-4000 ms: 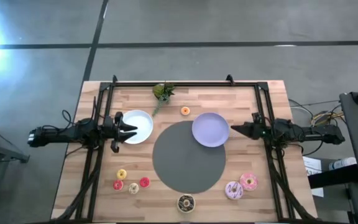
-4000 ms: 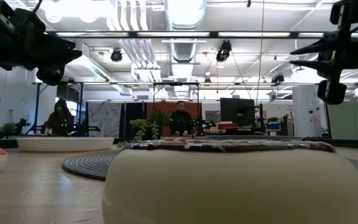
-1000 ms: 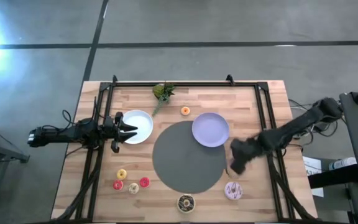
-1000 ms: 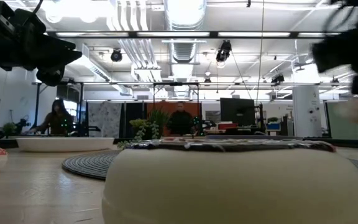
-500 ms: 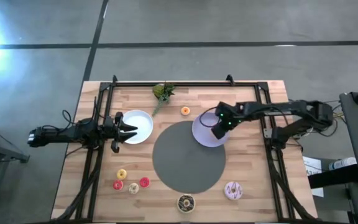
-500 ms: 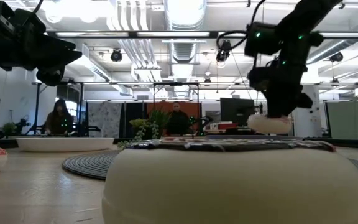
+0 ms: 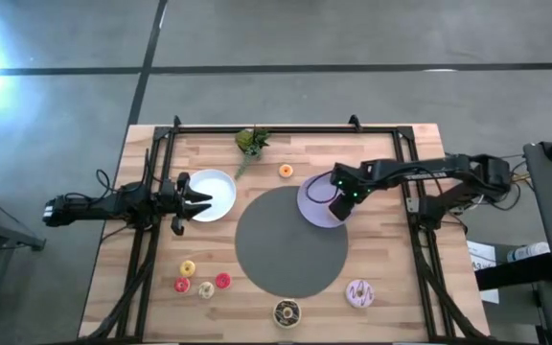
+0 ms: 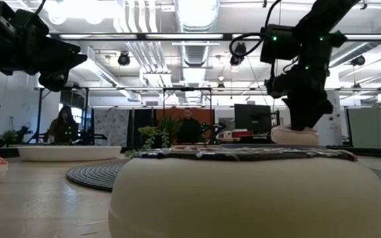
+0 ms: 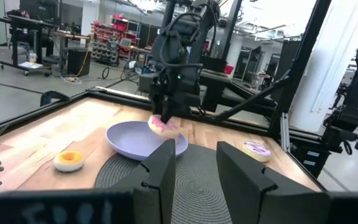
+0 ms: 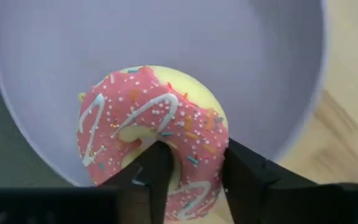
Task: Pick & Place donuts
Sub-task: Put the large pink donut on the purple plate
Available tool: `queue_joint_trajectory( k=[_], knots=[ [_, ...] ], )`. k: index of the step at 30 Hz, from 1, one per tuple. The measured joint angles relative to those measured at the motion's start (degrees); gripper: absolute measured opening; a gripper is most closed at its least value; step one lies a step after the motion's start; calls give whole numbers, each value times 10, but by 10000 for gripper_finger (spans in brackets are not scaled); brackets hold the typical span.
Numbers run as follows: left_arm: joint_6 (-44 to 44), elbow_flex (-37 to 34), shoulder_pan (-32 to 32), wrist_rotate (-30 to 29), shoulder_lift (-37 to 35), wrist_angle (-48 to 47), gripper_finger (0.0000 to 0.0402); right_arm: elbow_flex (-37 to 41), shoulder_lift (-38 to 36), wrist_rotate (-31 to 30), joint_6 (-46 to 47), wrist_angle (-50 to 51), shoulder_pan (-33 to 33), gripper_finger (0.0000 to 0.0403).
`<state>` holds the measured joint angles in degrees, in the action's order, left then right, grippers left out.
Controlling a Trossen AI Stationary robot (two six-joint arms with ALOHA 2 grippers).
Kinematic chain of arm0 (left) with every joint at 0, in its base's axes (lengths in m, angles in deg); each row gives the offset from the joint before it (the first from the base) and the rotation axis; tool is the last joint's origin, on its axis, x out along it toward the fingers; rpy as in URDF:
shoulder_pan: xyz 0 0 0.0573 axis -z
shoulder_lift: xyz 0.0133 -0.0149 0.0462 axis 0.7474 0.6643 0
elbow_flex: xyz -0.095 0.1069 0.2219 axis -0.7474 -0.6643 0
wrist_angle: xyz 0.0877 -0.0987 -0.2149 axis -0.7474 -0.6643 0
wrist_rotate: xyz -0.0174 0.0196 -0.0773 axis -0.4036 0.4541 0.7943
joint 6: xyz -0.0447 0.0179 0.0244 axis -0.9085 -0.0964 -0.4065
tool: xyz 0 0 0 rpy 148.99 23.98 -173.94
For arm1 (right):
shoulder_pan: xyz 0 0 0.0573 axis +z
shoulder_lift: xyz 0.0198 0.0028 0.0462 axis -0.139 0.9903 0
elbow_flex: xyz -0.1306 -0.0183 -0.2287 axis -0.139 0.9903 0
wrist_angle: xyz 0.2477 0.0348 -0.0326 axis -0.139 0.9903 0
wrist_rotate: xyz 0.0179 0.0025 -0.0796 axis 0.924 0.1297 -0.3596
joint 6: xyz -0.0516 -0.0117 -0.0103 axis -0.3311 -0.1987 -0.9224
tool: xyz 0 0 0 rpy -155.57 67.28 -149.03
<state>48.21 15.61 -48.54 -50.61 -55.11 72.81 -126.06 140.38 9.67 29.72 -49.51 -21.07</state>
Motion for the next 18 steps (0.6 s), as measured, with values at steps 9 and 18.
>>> queue_joint_trajectory(
  k=[9,18],
  knots=[
    [0,0,0,0,0,0,92,-1,-3,-85,12,-26,23,183],
    [72,0,0,-2,0,6,92,-7,20,-40,-8,-5,36,187]
  ],
)
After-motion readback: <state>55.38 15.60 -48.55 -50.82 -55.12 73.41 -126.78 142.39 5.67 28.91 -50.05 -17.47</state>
